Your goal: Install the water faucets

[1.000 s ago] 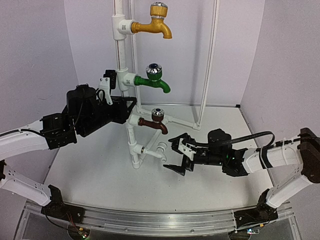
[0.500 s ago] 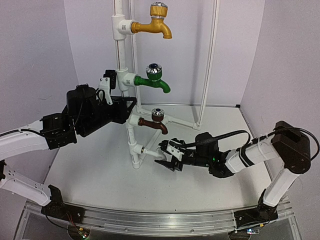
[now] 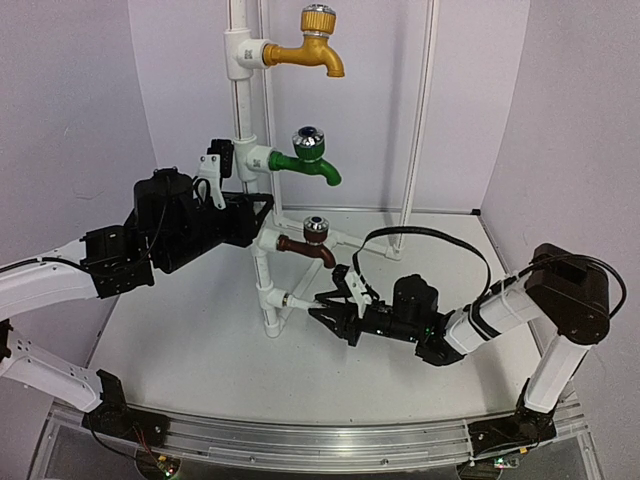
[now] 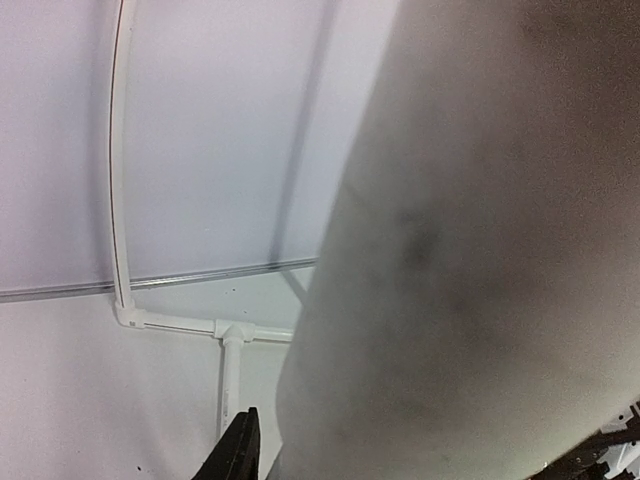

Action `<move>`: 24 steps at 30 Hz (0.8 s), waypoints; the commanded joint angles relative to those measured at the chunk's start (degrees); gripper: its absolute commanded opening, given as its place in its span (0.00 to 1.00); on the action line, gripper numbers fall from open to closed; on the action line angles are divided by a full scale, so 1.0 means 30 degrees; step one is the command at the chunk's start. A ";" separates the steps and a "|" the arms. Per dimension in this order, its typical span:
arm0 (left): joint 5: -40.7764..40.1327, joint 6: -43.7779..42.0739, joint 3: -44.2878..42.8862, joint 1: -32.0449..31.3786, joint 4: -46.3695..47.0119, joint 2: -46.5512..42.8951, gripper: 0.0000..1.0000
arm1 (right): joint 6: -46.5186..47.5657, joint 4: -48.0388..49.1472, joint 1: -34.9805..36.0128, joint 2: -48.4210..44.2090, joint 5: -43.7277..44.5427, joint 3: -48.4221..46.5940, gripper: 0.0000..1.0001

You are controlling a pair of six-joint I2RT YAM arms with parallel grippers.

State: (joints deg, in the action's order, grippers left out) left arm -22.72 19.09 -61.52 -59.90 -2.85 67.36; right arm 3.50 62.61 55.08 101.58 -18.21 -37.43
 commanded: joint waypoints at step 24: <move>0.2512 0.4973 -0.0038 -0.0288 -0.2869 0.0329 0.00 | -3.2512 0.2794 -0.3865 0.2207 -0.3441 -0.0764 0.37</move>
State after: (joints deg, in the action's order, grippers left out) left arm -21.23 19.07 -61.80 -60.06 -2.56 67.79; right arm -87.18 67.73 47.25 106.60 -31.52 -37.91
